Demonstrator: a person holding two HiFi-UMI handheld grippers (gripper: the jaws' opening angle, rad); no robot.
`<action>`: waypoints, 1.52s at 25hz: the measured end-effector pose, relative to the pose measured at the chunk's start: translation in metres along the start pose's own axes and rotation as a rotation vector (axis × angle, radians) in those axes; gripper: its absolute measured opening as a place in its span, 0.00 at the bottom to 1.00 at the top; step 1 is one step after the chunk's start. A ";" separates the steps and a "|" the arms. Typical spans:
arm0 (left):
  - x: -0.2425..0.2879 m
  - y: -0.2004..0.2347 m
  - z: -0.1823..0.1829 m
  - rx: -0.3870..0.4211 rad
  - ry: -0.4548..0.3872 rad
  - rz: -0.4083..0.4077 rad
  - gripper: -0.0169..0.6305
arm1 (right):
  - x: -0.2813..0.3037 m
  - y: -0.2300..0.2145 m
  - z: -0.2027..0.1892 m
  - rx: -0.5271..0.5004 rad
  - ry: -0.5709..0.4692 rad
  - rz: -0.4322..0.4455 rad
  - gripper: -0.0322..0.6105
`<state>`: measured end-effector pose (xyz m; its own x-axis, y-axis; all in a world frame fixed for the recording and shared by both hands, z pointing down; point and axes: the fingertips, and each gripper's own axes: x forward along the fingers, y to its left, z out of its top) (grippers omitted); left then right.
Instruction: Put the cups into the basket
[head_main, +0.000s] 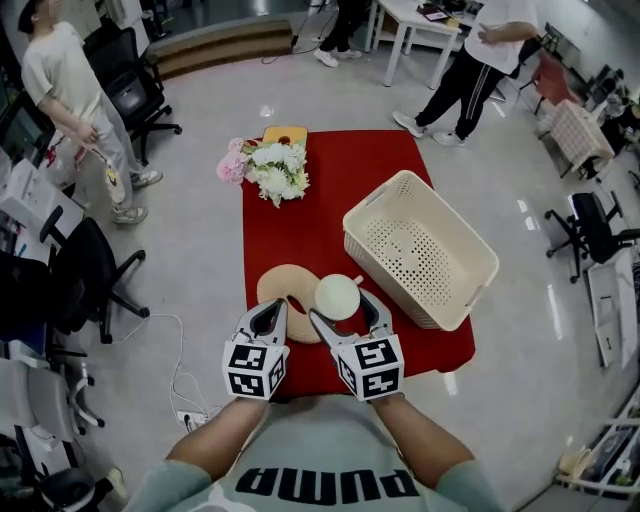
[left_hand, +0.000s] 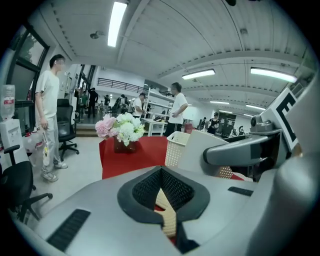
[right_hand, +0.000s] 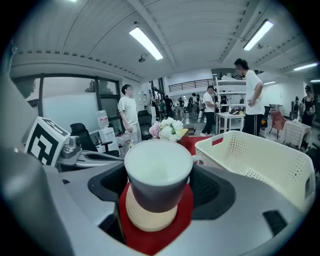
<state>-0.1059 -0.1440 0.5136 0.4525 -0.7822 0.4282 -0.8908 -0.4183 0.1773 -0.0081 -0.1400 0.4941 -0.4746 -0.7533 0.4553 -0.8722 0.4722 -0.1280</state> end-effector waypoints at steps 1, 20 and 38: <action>0.003 -0.007 0.004 0.007 -0.004 -0.014 0.03 | -0.006 -0.005 0.003 0.005 -0.006 -0.010 0.65; 0.055 -0.117 0.063 0.095 -0.062 -0.210 0.03 | -0.088 -0.133 0.039 0.091 -0.071 -0.279 0.65; 0.100 -0.155 0.065 0.118 -0.027 -0.240 0.03 | -0.086 -0.244 0.016 0.181 0.007 -0.459 0.65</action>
<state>0.0807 -0.1874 0.4715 0.6528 -0.6652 0.3623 -0.7474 -0.6434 0.1655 0.2441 -0.1977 0.4723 -0.0361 -0.8615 0.5065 -0.9980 0.0045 -0.0636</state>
